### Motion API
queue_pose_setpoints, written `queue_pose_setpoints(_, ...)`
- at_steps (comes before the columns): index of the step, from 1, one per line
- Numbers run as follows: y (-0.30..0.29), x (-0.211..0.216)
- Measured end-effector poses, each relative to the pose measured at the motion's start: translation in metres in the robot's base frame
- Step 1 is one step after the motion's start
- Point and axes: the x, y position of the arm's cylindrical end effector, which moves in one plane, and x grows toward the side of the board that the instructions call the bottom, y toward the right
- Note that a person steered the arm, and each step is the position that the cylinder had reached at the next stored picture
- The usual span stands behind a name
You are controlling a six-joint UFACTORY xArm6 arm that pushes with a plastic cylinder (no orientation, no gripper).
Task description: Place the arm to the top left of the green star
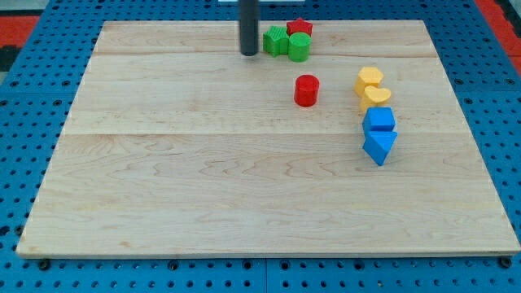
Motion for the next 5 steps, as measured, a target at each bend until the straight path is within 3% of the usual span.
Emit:
queue_pose_setpoints(2,-0.020,-0.064)
queue_pose_setpoints(5,-0.021,-0.064)
